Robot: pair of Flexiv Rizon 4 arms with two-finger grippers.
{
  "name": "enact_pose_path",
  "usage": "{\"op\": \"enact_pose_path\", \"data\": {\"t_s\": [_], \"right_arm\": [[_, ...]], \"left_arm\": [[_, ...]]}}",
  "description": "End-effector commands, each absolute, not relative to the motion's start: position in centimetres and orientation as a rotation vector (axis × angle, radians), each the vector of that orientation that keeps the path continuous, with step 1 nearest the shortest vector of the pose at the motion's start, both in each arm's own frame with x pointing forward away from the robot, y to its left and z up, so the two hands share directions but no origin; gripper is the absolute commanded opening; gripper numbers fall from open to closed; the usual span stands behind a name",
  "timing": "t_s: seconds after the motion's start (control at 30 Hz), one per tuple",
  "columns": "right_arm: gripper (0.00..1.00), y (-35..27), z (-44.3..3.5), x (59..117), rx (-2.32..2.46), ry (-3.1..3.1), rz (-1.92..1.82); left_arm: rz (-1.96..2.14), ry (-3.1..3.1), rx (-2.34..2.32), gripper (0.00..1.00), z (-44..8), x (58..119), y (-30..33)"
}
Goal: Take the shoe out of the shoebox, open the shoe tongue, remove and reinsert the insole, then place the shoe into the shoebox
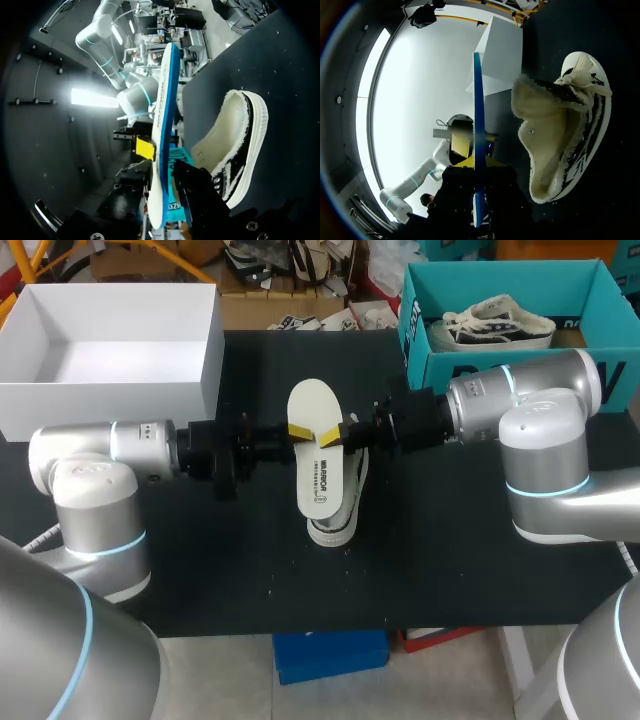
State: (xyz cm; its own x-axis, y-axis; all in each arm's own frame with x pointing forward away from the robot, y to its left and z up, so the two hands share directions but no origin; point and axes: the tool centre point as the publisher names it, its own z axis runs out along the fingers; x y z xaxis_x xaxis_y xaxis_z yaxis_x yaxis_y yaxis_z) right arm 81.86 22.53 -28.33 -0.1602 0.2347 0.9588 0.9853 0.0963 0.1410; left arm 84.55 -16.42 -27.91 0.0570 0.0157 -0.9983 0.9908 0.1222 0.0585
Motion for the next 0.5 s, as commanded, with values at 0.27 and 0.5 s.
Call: {"op": "enact_pose_path", "data": {"t_s": [0.27,0.5], "right_arm": [[0.00,22.61,-28.39,81.85,-1.251,-1.539,-1.137],[0.00,22.61,-28.39,81.85,-1.251,-1.539,-1.137]], "left_arm": [[-1.067,1.212,1.144,0.15,-28.05,84.71,-16.95],[-1.062,1.195,1.132,0.00,-27.62,84.64,-17.22]]}}
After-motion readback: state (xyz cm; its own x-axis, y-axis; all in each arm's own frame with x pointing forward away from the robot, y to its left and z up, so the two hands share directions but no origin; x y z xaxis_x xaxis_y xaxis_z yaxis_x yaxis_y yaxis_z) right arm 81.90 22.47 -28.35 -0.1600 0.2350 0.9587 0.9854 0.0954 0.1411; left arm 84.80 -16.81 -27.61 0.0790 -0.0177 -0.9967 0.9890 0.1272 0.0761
